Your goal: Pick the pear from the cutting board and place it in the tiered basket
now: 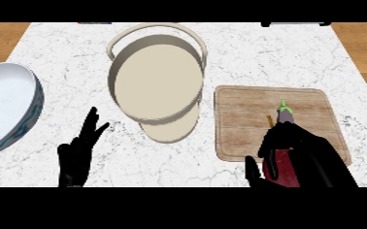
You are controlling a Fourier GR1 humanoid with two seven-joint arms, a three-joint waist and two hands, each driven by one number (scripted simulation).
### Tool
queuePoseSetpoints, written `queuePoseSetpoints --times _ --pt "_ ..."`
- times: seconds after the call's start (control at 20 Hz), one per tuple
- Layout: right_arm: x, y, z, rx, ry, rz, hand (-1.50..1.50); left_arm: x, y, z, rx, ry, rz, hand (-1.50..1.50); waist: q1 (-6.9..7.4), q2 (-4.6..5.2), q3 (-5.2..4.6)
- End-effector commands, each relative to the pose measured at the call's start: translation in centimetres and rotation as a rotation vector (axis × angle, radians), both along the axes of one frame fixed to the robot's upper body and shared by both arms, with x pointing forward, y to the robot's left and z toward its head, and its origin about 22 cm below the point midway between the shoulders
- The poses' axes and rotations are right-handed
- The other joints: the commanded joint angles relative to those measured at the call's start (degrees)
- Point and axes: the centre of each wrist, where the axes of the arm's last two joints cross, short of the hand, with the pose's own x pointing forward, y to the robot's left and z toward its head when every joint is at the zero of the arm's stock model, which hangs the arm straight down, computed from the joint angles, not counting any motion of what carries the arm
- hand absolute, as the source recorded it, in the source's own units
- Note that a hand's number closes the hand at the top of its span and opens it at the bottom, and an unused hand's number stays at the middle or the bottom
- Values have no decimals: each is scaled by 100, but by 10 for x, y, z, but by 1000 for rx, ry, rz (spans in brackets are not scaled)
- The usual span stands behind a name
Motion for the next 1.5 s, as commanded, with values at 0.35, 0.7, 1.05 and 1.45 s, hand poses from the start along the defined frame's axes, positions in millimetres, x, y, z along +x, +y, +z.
queuePoseSetpoints --times 0.35,0.7,1.05,1.45 --pt "-29 -14 101 8 -306 25 150 3 5 -10 20 66 0 0 59 44 -33" --pt "6 15 141 18 -285 -27 150 0 -14 -10 0 59 0 0 126 48 -25" --pt "46 46 164 26 -236 -52 150 3 -5 -7 -2 52 0 0 154 54 -24" --pt "103 71 167 2 -179 24 150 1 6 -11 2 41 -1 0 186 77 -21"
